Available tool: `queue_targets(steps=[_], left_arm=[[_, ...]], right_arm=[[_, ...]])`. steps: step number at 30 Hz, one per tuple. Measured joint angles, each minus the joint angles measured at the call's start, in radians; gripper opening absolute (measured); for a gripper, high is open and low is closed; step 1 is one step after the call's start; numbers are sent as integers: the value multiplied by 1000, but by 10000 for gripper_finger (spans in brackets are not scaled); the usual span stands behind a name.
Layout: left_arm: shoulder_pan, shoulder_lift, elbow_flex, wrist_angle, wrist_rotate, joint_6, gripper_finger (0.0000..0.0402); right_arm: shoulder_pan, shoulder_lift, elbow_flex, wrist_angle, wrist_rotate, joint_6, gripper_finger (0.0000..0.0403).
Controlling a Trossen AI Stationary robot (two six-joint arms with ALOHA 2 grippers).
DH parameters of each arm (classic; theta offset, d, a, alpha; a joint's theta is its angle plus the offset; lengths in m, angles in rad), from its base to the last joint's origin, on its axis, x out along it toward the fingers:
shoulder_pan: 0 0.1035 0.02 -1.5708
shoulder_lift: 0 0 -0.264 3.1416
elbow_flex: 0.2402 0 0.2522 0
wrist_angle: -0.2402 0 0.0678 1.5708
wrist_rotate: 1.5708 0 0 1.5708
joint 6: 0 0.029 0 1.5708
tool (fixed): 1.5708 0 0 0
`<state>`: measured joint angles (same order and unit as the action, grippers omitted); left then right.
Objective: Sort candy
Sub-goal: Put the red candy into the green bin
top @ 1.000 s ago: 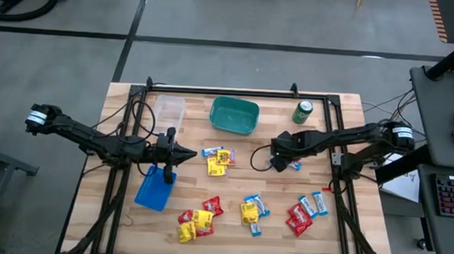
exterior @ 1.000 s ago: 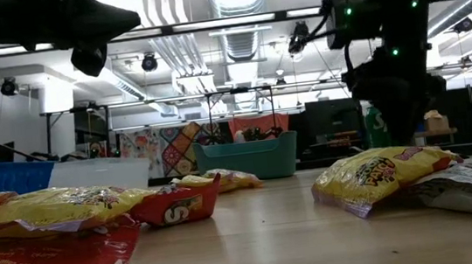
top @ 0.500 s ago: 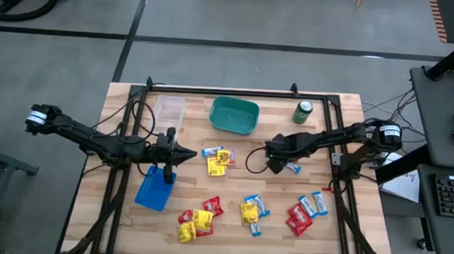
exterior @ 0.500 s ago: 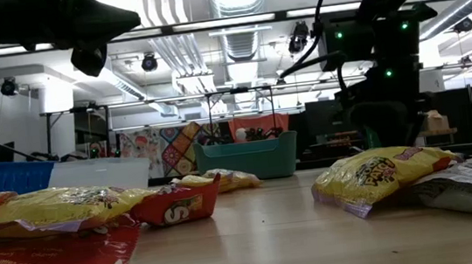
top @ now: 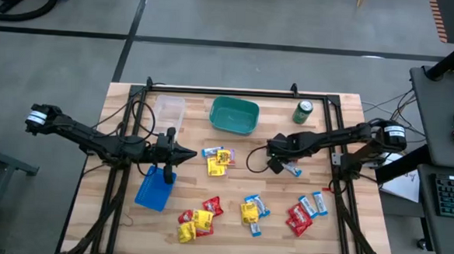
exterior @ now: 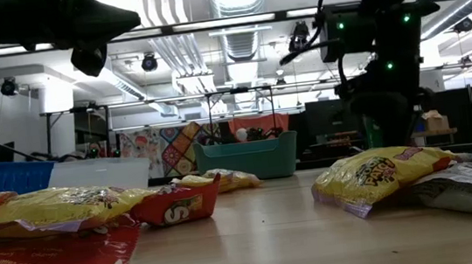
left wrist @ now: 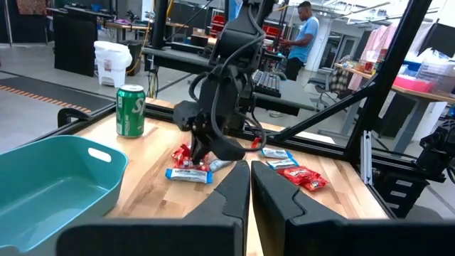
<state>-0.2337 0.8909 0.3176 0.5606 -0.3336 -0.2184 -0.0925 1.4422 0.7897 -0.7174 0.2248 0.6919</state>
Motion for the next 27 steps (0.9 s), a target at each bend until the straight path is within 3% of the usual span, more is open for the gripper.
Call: queue_targets(steps=[8, 18, 27], left_arm=[[0, 0, 0, 0, 0, 0, 0], [0, 0, 0, 0, 0, 0, 0], [0, 0, 0, 54, -1, 19, 0]], right_arm=[[0, -120, 0, 10, 13, -14, 8], [0, -249, -1, 150, 22, -80, 8], [-40, -213, -3, 567, 23, -223, 8]])
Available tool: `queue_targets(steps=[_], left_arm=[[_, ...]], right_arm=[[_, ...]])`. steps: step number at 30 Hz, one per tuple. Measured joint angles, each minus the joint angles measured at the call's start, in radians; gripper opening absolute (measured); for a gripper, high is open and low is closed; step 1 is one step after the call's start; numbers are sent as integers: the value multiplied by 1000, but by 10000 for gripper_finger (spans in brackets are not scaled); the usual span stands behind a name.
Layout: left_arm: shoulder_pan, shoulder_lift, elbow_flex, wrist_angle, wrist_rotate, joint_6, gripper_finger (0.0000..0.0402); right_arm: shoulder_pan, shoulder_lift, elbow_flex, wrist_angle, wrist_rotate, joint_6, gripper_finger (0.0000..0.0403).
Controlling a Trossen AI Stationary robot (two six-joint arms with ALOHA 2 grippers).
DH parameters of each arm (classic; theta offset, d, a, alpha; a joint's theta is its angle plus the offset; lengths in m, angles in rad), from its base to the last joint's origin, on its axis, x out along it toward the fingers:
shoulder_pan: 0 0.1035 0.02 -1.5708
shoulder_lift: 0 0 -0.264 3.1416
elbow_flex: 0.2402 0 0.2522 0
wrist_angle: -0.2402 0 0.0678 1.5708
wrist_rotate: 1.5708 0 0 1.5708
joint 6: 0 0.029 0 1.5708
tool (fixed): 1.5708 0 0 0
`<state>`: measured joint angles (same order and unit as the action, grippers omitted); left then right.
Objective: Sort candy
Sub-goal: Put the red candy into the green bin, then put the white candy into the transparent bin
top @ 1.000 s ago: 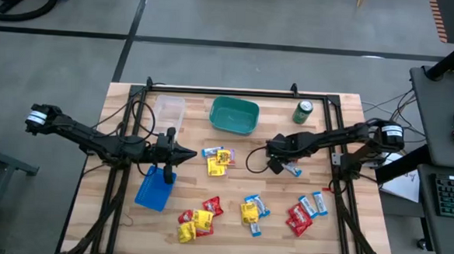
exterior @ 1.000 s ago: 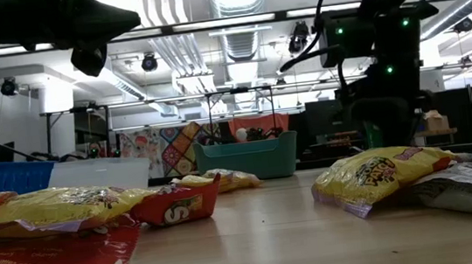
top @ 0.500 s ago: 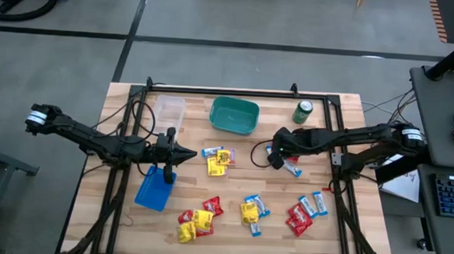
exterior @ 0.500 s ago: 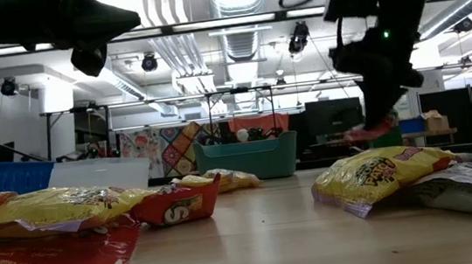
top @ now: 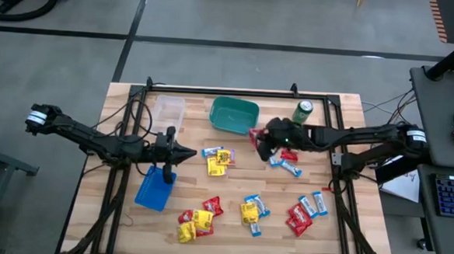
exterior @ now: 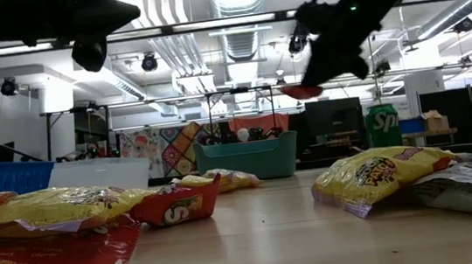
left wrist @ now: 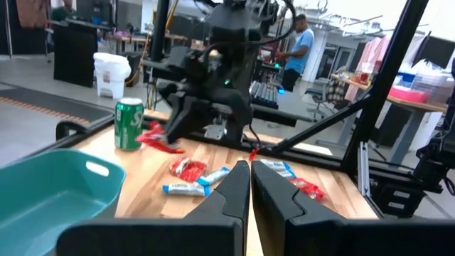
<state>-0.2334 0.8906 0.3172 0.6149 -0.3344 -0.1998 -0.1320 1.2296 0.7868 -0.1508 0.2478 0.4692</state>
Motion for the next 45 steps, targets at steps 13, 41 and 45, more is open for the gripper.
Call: queue_targets(steps=[13, 41, 45], left_arm=[[0, 0, 0, 31, 0, 7, 0], [0, 74, 0, 50, 2, -1, 0], [0, 151, 0, 102, 2, -1, 0]], right_arm=[[-181, 271, 128, 257, 1, -90, 9], [-142, 289, 289, 1, 7, -254, 192], [-92, 225, 289, -97, 7, -291, 195]])
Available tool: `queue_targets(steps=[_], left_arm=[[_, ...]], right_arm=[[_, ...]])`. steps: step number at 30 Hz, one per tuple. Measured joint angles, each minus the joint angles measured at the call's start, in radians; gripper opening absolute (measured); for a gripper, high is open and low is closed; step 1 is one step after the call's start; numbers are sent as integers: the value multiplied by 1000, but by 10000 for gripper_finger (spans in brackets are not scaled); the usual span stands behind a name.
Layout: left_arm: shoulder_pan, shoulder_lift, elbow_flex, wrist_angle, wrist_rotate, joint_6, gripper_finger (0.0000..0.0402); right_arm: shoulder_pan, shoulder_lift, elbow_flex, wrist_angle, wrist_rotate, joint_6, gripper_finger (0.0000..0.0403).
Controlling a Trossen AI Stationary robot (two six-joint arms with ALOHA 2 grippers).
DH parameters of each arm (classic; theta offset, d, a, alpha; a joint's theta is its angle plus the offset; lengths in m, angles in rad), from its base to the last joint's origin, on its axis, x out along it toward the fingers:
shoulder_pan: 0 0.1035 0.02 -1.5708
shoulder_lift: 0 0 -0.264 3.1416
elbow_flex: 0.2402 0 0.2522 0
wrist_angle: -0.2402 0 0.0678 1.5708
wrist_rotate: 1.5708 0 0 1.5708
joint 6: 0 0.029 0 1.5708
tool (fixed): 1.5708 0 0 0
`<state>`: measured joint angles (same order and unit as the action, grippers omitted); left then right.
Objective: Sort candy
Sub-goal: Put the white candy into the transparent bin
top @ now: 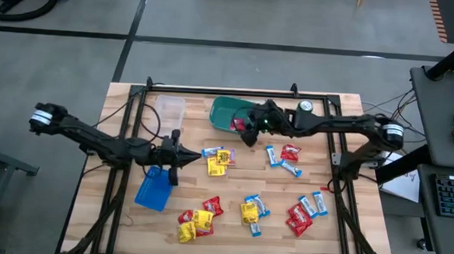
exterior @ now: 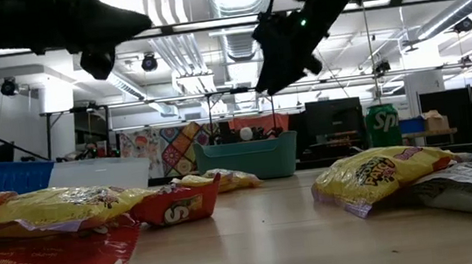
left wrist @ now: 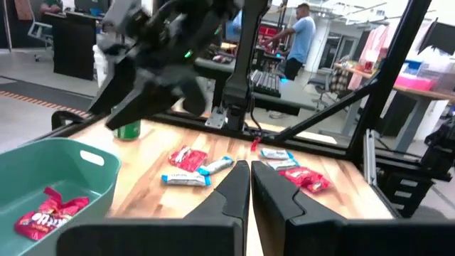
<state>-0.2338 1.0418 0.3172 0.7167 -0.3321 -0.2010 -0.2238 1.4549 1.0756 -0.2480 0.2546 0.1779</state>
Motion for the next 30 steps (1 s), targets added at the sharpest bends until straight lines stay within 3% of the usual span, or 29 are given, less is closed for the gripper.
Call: queue_targets(steps=[7, 13, 22, 30], left_arm=[[0, 138, 49, 0, -23, 1, 6], [8, 254, 185, -247, -31, -4, 51], [19, 413, 322, -556, -253, 14, 137], [120, 477, 301, -559, -159, 51, 155]], right_arm=[[90, -98, -1, -135, 0, -9, 196], [162, -162, -2, -206, 0, 7, 196], [248, -213, -2, -311, 0, 40, 196], [291, -242, -3, -400, 0, 60, 196]])
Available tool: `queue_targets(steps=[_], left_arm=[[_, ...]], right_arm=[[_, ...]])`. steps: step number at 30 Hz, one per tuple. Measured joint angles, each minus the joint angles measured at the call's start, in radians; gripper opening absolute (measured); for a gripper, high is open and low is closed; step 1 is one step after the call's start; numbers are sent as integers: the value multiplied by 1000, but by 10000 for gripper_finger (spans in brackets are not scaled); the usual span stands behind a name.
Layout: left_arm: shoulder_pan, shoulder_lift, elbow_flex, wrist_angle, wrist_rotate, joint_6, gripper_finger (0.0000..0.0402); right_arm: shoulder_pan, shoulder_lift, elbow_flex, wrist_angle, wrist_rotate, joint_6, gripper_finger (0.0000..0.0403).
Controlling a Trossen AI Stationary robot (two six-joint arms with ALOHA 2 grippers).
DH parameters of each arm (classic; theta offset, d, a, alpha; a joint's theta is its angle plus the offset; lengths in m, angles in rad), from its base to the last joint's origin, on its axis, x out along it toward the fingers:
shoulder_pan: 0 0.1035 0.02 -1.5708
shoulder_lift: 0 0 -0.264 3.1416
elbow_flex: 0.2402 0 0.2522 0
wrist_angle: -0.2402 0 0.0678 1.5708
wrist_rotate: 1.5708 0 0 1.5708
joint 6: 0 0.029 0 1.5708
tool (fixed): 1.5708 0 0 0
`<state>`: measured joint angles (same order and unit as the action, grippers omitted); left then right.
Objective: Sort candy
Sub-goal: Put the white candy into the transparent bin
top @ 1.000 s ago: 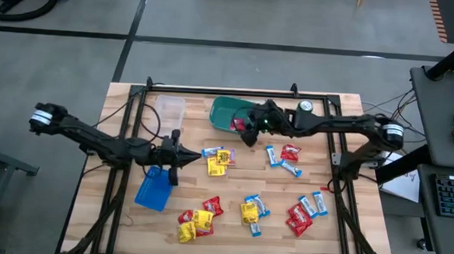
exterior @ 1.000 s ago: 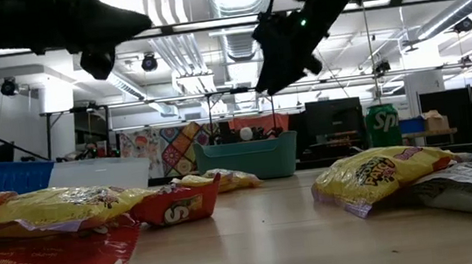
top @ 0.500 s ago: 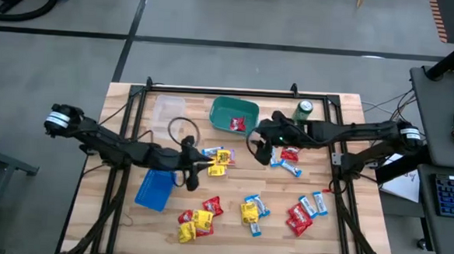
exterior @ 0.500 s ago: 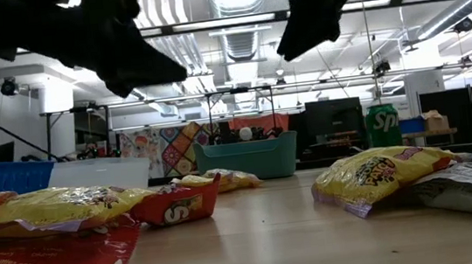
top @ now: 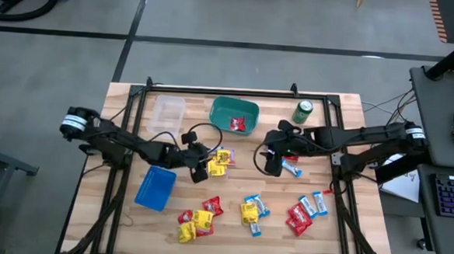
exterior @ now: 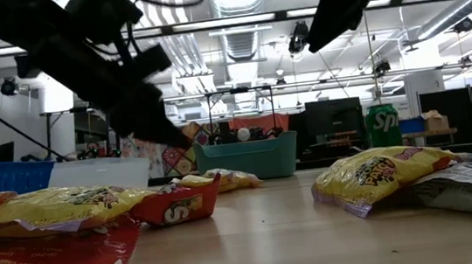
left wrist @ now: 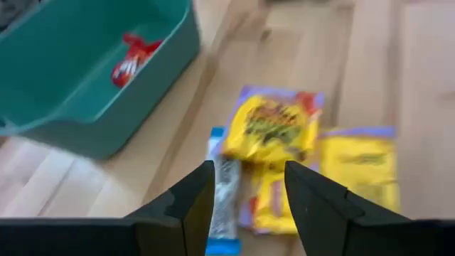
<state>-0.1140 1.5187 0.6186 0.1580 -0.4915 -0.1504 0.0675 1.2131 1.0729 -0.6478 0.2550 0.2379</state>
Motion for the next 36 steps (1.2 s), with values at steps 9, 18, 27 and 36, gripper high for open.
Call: queue_targets(steps=[9, 18, 27, 36], left_arm=[[83, 61, 2, 34, 92, 110, 144], [136, 131, 2, 57, 119, 120, 133], [137, 165, 3, 66, 133, 114, 132], [136, 165, 3, 59, 143, 113, 85]], right_arm=[[7, -28, -23, -13, 0, 8, 196], [7, -47, -83, -17, 0, 58, 196], [7, -49, -87, -9, 0, 59, 196], [7, -49, -87, -6, 0, 55, 196]])
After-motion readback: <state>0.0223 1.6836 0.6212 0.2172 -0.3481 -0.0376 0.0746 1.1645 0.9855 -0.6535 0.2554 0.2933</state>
